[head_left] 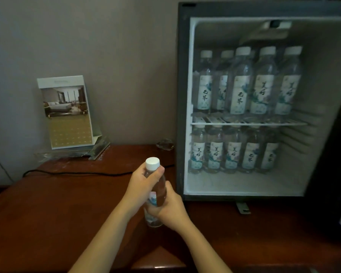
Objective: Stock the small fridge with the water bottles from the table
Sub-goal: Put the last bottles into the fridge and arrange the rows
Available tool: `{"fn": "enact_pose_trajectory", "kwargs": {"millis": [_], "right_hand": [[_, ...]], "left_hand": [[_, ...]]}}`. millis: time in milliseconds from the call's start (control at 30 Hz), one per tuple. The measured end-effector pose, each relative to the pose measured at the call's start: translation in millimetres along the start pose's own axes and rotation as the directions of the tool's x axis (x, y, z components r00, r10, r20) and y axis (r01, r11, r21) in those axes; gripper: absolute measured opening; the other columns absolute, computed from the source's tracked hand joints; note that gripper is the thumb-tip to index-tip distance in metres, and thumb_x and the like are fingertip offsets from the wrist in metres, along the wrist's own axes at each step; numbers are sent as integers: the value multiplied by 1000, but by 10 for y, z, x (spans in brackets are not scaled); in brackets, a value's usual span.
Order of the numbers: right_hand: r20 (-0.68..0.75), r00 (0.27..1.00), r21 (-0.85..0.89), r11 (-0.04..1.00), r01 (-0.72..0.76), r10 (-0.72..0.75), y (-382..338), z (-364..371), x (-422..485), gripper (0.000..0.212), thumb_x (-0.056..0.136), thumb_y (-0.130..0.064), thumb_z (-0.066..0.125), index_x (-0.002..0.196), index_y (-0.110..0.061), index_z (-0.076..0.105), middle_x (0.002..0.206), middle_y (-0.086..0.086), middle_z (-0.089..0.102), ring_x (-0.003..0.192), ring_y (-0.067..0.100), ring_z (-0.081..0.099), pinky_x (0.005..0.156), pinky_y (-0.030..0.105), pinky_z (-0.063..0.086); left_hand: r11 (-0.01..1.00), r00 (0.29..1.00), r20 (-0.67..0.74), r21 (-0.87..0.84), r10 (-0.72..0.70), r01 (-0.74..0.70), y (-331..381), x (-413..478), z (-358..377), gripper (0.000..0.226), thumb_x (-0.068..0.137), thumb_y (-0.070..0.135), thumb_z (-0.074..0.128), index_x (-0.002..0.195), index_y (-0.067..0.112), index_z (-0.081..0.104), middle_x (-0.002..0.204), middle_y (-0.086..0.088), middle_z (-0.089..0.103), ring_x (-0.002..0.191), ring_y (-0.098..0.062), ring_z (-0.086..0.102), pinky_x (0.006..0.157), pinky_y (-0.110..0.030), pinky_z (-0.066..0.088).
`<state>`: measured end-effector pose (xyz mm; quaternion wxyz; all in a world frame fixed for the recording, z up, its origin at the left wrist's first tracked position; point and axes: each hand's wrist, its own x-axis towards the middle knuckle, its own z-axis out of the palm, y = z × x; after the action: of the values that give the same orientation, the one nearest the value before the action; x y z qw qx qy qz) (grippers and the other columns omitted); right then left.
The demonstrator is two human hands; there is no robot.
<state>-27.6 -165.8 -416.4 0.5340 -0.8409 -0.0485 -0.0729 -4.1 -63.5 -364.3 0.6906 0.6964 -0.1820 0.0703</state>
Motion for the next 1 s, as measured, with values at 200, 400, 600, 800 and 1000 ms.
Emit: {"fn": "enact_pose_trajectory", "kwargs": {"millis": [200, 400, 600, 800, 1000], "right_hand": [[-29, 999, 38, 998, 44, -43, 133, -403, -439, 59, 64, -28, 77, 115, -37, 48, 104, -8, 67, 94, 4, 65, 86, 31, 56], [-105, 994, 78, 996, 34, -26, 220, -701, -757, 58, 69, -24, 77, 118, -38, 49, 107, -10, 67, 98, 2, 64, 89, 29, 54], [-138, 990, 186, 982, 26, 0, 375, -804, -922, 49, 75, -25, 76, 118, -35, 55, 109, -12, 68, 103, 1, 62, 88, 24, 53], [-159, 987, 96, 995, 24, -8, 475, -796, -997, 54, 73, -38, 76, 120, -44, 49, 117, -19, 59, 110, -4, 55, 88, 16, 48], [-146, 988, -5, 999, 53, -54, 444, -794, -1007, 69, 62, -23, 85, 111, -49, 44, 111, -22, 50, 105, -7, 50, 77, 10, 44]], "left_hand": [[997, 980, 194, -64, 50, -39, 141, -353, 353, 27, 75, 38, 56, 98, 24, 59, 91, 5, 67, 87, -5, 64, 79, -19, 50], [995, 966, 251, -85, 67, -47, 192, -512, 737, 24, 85, 29, 55, 109, 23, 54, 101, 3, 64, 95, -5, 62, 77, -14, 49], [995, 946, 319, -94, 53, -23, 33, -696, 831, 54, 81, 43, 64, 128, 43, 36, 123, 16, 56, 113, 4, 54, 87, -14, 46], [998, 947, 322, -61, -9, 31, -79, -728, 762, 57, 84, 25, 62, 123, 54, 32, 124, 18, 54, 114, 0, 55, 92, -23, 47], [995, 928, 359, 19, -95, 95, -187, -753, 684, 44, 83, 13, 67, 114, 38, 50, 115, 12, 63, 107, -2, 60, 86, -23, 51]]}}
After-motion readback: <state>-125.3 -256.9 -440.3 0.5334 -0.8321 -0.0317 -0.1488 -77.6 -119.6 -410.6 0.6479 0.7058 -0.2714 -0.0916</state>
